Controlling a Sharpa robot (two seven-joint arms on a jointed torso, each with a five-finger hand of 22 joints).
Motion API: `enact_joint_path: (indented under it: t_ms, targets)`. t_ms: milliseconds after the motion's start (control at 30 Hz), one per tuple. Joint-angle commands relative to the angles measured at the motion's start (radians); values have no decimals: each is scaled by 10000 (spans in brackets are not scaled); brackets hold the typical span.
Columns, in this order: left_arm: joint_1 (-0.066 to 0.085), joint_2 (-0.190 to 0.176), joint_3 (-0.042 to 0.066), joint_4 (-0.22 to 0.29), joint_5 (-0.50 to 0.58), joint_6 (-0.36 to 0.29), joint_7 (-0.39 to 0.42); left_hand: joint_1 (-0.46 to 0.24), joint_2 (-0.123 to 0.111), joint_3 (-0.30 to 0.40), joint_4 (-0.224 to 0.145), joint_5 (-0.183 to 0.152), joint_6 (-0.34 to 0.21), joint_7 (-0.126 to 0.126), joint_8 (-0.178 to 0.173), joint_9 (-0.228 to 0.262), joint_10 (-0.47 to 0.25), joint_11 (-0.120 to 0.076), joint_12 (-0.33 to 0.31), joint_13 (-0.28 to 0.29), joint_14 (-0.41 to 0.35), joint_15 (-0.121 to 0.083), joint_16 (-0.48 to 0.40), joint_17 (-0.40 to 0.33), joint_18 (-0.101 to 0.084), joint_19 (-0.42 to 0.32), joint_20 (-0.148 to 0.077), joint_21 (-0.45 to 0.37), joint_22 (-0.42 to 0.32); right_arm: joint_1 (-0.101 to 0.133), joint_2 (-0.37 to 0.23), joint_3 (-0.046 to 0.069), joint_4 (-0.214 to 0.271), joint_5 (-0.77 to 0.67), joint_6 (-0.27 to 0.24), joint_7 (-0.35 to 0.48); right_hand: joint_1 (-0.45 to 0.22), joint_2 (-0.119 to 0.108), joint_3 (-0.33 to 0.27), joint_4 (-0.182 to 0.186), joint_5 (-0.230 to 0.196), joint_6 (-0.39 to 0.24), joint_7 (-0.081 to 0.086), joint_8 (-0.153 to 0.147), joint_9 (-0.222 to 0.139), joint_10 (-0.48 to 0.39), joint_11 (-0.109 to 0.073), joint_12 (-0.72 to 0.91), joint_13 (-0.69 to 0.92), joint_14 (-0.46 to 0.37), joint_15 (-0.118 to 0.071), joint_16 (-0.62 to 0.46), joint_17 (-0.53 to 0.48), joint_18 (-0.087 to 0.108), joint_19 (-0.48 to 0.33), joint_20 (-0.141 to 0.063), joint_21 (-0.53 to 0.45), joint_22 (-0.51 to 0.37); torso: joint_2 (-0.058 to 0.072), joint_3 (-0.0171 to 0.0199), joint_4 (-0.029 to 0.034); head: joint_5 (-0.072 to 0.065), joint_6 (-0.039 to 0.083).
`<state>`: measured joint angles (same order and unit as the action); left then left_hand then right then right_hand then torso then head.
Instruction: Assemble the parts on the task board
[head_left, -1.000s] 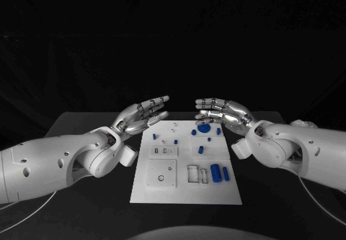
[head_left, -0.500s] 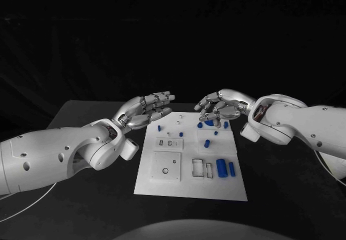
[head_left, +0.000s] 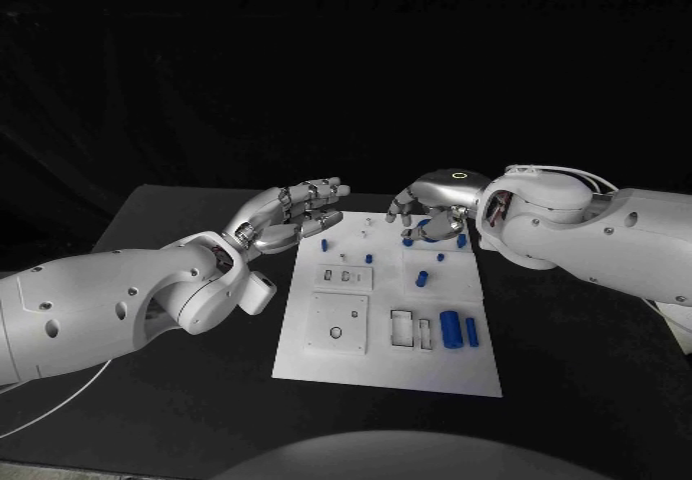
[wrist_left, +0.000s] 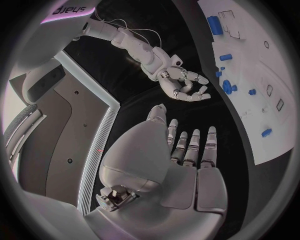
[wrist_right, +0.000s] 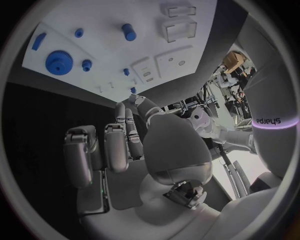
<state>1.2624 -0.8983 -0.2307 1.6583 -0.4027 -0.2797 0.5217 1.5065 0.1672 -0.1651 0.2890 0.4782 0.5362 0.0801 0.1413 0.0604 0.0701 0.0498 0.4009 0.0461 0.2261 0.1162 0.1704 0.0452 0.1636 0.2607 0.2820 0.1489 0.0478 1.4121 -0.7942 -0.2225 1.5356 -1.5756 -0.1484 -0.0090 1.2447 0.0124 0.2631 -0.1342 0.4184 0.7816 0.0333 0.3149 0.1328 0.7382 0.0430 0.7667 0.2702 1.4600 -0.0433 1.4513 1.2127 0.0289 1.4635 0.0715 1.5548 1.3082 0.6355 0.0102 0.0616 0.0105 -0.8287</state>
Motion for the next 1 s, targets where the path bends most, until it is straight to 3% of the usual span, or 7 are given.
enact_joint_path:
  t_ms: [33, 133, 233, 367, 600, 900, 1000]
  targets:
    - [19, 13, 14, 14, -94, 270, 67, 96, -2, -16, -6, 75, 67, 19, 54, 8, 25, 32, 25, 10, 15, 78, -35, -14, 170, -71, 33, -66, -15, -27, 43, -3, -99, -1834, 147, -245, -6, -191, 374, -11, 167, 126, 20, -95, 51, 26, 15, -499, -206, 68, 2, 27, 54, -200, 784, -9, 30, 2297, 70, 21, 0, -25, -20]
    - [19, -10, 15, 15, -98, 315, 70, 141, 10, -9, -11, 127, 112, 32, 84, 12, 29, 47, 45, 12, 43, 94, -18, -9, 173, -72, 36, -69, -18, -88, 83, -4, -241, -2019, 248, -358, -36, -352, 788, -27, 218, 178, 46, -227, 102, -106, 52, -1123, -445, 29, 41, -7, -14, -178, 711, 1, -2, 2226, 73, 14, -47, -39, -25]
    - [18, -40, 16, 6, -109, 392, 61, 200, 24, 3, -17, 195, 179, 54, 125, 18, 40, 73, 76, 14, 82, 104, 8, -3, 174, -80, 40, -78, -22, -210, 163, -4, -535, -2184, 113, -475, -126, -551, 1013, 36, -364, 283, 119, -361, 165, -319, 106, -1720, -647, -30, 93, -42, -96, -149, 610, 47, -48, 2130, 54, -11, -106, -151, -80]
    - [18, -57, 17, -30, -121, 455, 62, 270, 38, 17, -21, 268, 381, 91, 219, 42, 57, 112, 112, 17, 162, 114, 62, 11, 174, -90, 45, -88, -26, -394, 327, -4, -992, -2304, -173, -560, -256, -740, 968, 174, -1000, 292, 186, -543, 194, -528, 118, -2121, -760, -50, 107, -50, -121, -130, 548, 79, -78, 2074, 45, -24, -163, -138, -108]
    - [16, 13, 17, -106, -143, 534, 86, 312, 48, 24, -18, 308, 568, 109, 304, 65, 51, 126, 94, 13, 195, 121, 85, 15, 174, -86, 47, -89, -27, -756, 578, -4, -1783, -2170, -495, -542, -319, -839, 814, 354, -1295, 290, 248, -785, 202, -884, 95, -2474, -839, -151, 95, -139, -334, -82, 386, 90, -162, 1916, 25, 14, -84, -132, -64]
    - [13, 44, 16, -189, -163, 539, 130, 339, 52, 28, -18, 332, 648, 123, 348, 74, 45, 141, 92, 11, 208, 133, 94, 16, 173, -67, 54, -81, -24, -1116, 993, 4, -2627, -1581, -1488, -99, -331, -769, 722, 530, -1362, 445, 142, -886, 222, -937, 186, -2600, -861, -278, 151, -262, -611, -48, 261, 125, -232, 1800, 16, 17, -91, -146, -52]
    - [13, 46, 16, -212, -164, 560, 111, 344, 53, 29, -18, 336, 666, 127, 357, 76, 47, 145, 100, 12, 211, 136, 96, 17, 172, -65, 57, -80, -24, -1179, 1078, 6, -2763, -1454, -1677, 20, -236, -692, 760, 571, -1224, 629, 238, -892, 250, -824, 141, -2604, -856, -320, 137, -305, -691, -41, 236, 135, -251, 1782, 17, 15, -90, -131, -55]
